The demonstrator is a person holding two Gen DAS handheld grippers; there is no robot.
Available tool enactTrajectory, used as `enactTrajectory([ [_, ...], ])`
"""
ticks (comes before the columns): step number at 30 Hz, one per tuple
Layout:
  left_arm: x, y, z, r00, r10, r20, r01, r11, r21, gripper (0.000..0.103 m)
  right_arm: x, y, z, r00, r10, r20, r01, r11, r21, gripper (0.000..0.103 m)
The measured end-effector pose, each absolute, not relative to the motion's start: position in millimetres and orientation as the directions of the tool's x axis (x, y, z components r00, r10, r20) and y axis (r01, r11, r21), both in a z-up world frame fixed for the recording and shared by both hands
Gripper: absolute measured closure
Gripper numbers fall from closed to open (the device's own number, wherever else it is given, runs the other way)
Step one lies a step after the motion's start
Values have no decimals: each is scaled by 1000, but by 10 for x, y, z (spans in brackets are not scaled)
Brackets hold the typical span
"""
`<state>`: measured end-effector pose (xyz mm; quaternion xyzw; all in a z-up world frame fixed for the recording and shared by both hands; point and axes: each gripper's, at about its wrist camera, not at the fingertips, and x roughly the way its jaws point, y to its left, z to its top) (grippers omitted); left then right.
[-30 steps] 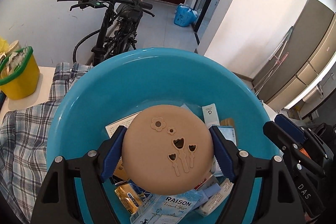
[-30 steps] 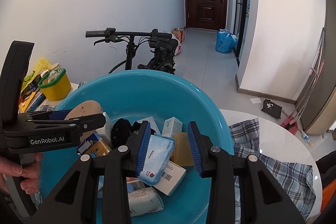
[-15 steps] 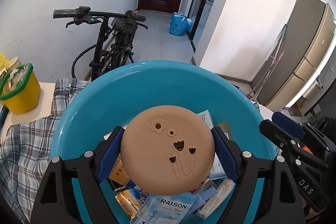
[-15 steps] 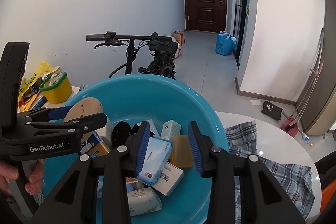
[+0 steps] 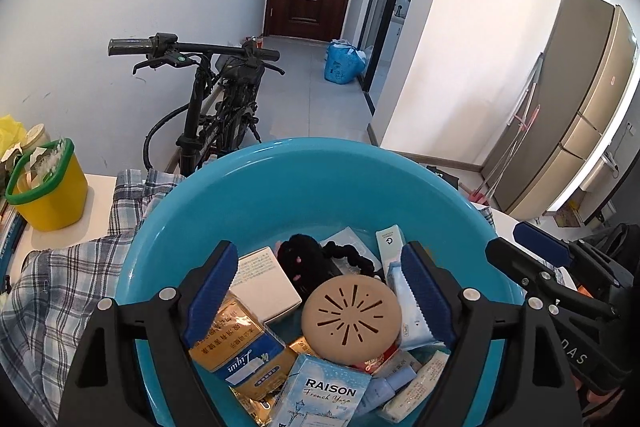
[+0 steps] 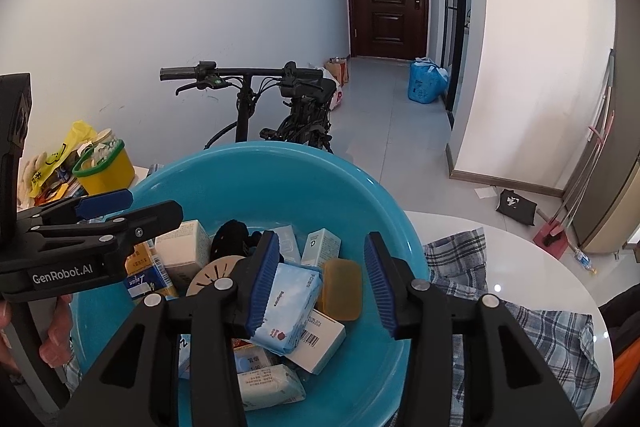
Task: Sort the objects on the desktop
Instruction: 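Open the left gripper to drop the tan disc into the basin, then raise the left gripper up out of the basin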
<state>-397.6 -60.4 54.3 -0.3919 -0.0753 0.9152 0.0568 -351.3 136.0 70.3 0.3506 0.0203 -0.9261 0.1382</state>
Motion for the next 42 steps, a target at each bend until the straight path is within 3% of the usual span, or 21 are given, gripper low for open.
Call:
enactTrajectory([
  [10,-3904,-536,599,-723,150,-675,-65,-987,-149,17,-3513,1373,695,-717,-235,-657,262,-963,59,58],
  [14,-3707,-457,792,-820,141,-554,-101,-990,-102,17,-3504,1432,711,-728,-216,-650,228,-971,67,33],
  [17,-3567,-421,931,-874,125,-469,-107,-992,-65,10,-3490,1459,739,-737,-211,-642,217,-974,71,33],
  [18,-3535,-424,957,-887,117,-446,-100,-993,-61,0,-3492,1466,749,-741,-203,-640,211,-975,66,32],
  [22,-3440,-470,1049,-923,69,-379,-48,-997,-64,0,-3485,1461,767,-757,-180,-628,194,-980,48,29],
  [26,-3453,-527,1064,-915,75,-395,-48,-996,-76,0,-3463,1470,797,-768,-192,-611,197,-979,61,13],
  [29,-3481,-545,1046,-908,83,-412,-51,-995,-87,0,-3438,1471,825,-774,-194,-603,194,-979,67,9],
  [38,-3448,-540,1054,-906,100,-410,-60,-992,-108,0,-3397,1387,875,-810,-117,-575,160,-987,-24,7],
  [42,-3390,-565,1121,-911,117,-395,-74,-990,-123,0,-3387,1402,896,-810,-139,-570,167,-986,5,7],
])
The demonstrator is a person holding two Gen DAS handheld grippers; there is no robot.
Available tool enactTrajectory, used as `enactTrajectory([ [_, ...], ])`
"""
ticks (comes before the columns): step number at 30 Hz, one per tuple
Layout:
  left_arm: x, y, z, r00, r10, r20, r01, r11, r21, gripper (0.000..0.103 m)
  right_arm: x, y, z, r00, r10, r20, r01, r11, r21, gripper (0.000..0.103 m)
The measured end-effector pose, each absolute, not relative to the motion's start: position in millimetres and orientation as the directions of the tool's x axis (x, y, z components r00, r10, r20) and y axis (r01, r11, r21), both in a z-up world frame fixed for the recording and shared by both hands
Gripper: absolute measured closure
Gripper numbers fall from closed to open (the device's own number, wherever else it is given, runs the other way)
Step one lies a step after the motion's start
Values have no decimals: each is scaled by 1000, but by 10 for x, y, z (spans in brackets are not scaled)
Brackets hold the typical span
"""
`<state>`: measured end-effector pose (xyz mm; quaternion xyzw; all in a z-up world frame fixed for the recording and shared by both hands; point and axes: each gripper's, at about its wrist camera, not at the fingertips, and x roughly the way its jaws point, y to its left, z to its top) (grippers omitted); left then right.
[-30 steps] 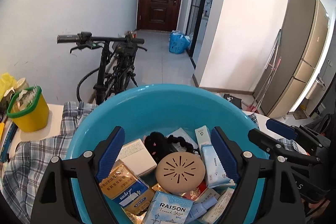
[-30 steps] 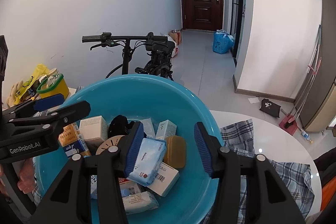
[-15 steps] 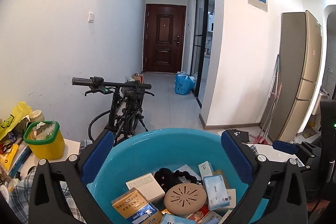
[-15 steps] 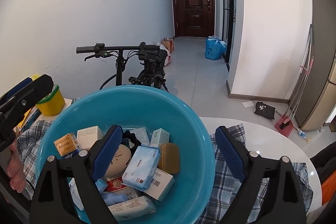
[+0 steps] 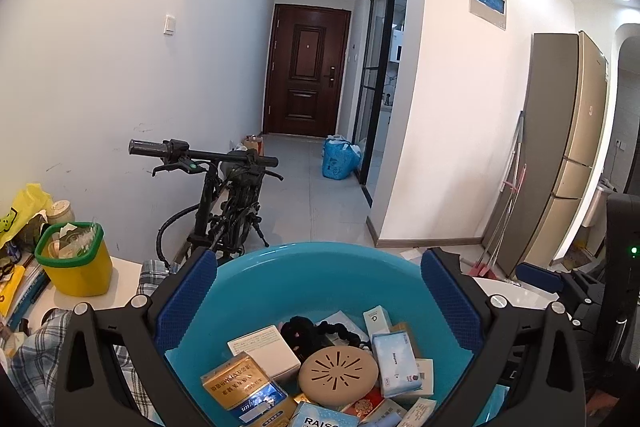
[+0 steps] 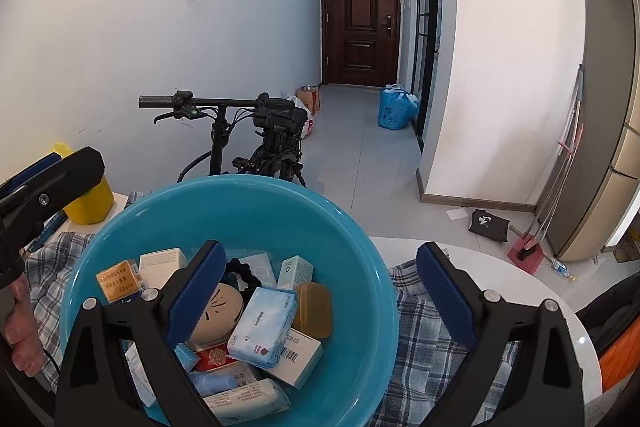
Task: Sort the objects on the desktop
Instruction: 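Raise the left gripper up out of the basin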
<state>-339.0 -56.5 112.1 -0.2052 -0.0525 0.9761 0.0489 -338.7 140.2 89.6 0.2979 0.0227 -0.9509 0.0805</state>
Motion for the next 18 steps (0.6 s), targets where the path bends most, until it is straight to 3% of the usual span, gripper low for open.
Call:
enactTrajectory([
  [6,-3354,-605,1143,-928,82,-363,-36,-991,-133,0,-3374,1336,885,-807,-147,-572,182,-983,-4,7],
  [18,-3384,-511,1127,-918,70,-390,-47,-996,-69,0,-3268,1452,958,-815,-152,-559,173,-985,16,7],
])
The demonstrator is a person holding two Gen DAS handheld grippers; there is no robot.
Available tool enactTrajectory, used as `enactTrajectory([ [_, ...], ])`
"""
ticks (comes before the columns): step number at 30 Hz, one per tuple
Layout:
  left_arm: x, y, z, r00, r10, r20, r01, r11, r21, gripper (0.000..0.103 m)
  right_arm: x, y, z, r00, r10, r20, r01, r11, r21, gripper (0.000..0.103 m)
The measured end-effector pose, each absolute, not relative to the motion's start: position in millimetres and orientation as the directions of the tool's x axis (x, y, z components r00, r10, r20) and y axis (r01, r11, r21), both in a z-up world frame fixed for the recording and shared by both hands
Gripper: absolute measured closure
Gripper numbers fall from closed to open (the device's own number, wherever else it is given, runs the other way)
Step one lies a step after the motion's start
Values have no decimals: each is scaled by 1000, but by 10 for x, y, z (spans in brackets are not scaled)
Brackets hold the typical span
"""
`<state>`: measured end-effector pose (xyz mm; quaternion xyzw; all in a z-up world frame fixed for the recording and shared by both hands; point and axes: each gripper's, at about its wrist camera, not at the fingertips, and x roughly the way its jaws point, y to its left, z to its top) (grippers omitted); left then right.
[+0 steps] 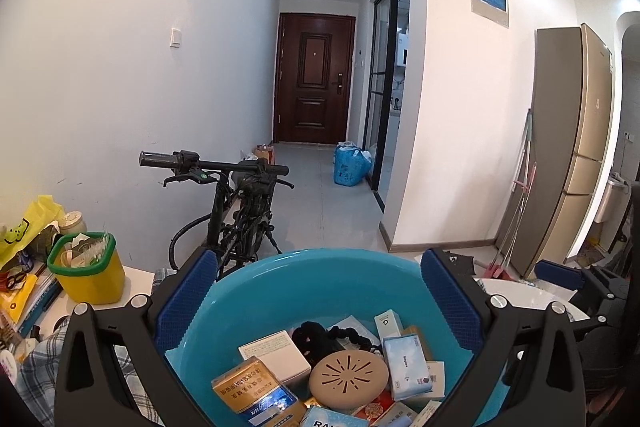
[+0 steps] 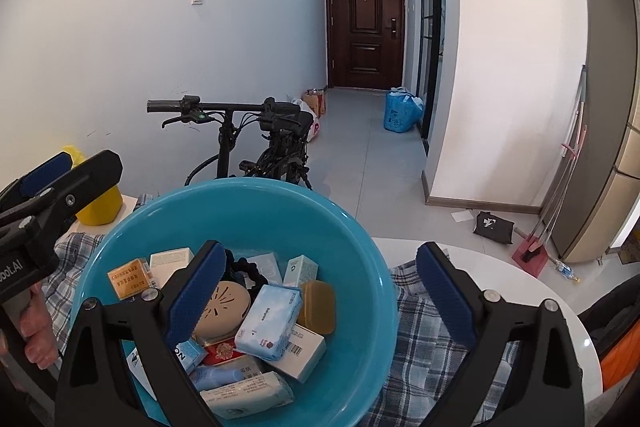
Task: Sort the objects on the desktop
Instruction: 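Raise the left gripper up out of the basin, then move both grippers back over the shirt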
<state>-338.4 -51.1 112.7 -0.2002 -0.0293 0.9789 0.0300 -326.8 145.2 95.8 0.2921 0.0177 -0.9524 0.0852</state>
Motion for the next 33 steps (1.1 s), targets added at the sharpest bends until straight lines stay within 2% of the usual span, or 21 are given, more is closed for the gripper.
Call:
enactTrajectory([
  [7,-3029,-453,1308,-934,63,-352,-54,-998,-36,0,-3039,1456,1113,-817,-160,-553,174,-984,28,7],
  [13,-2761,-406,1365,-924,92,-370,-80,-996,-46,0,-2680,1377,1284,-839,-167,-518,192,-981,5,7],
  [18,-2489,-374,1490,-932,100,-350,-91,-995,-42,0,-2365,1372,1351,-838,-200,-509,206,-978,44,7],
  [33,-1638,-210,1775,-942,113,-315,-117,-993,-6,0,-1507,1392,1574,-865,-219,-451,230,-973,30,7],
])
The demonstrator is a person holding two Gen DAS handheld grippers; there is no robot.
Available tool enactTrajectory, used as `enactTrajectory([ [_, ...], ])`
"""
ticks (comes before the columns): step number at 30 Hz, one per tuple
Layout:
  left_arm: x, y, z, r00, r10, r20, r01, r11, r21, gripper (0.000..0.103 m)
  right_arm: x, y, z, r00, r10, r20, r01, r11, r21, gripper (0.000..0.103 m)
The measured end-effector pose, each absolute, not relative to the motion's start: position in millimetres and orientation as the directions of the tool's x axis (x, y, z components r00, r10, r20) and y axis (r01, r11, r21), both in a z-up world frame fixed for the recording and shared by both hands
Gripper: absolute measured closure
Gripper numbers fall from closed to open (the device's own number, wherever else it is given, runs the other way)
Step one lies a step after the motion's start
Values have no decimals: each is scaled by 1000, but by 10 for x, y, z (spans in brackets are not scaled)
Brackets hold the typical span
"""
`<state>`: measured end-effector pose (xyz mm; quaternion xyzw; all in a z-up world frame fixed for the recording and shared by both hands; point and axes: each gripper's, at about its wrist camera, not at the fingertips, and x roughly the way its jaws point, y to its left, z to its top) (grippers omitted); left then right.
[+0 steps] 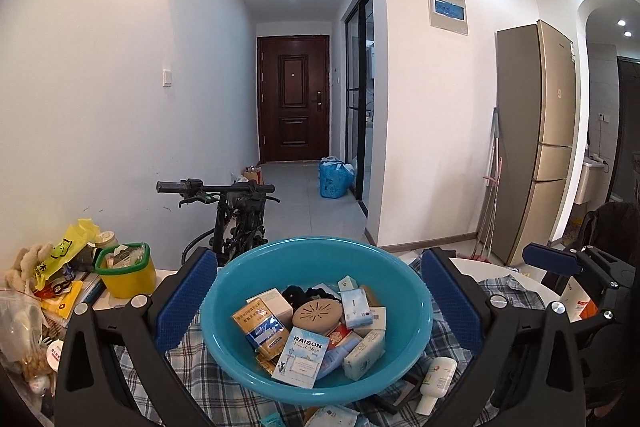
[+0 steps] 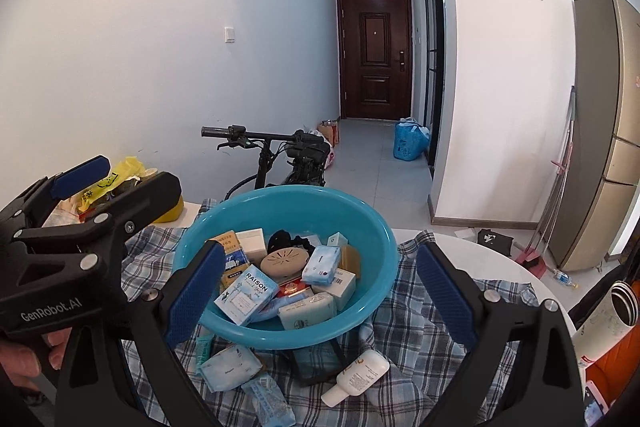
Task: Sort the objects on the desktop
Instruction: 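Move both grippers back over the shirt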
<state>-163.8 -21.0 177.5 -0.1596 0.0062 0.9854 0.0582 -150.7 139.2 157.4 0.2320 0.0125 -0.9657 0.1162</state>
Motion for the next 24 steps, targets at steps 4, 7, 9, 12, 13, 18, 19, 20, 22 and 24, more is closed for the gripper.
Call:
enactTrajectory([
  [4,-1365,-273,1736,-943,132,-306,-121,-991,-57,0,-1278,1375,1577,-871,-213,-443,237,-971,1,7],
  [7,-1175,-306,1681,-941,148,-304,-128,-988,-82,0,-1094,1368,1562,-873,-212,-438,243,-970,-16,7],
  [9,-1058,-317,1682,-946,128,-298,-112,-991,-68,0,-992,1387,1552,-873,-214,-438,243,-970,-11,7],
  [12,-867,-357,1720,-952,122,-282,-107,-992,-68,0,-843,1427,1541,-874,-214,-437,239,-971,-1,7],
  [13,-809,-370,1739,-953,121,-276,-106,-992,-70,0,-801,1438,1538,-875,-211,-436,235,-972,-1,7],
  [18,-421,-401,1765,-958,118,-261,-106,-992,-62,0,-495,1523,1595,-882,-205,-424,216,-976,24,7],
  [19,-332,-400,1760,-958,117,-260,-105,-993,-59,0,-404,1535,1614,-888,-201,-414,211,-977,22,7],
  [20,-247,-392,1759,-959,116,-260,-105,-993,-57,0,-318,1544,1634,-892,-197,-406,207,-978,21,7],
  [22,-95,-364,1776,-960,119,-254,-108,-993,-55,0,-165,1562,1670,-895,-204,-396,211,-977,26,7],
  [24,78,-346,1787,-962,122,-243,-113,-992,-52,0,-18,1569,1692,-898,-215,-384,221,-975,27,2],
])
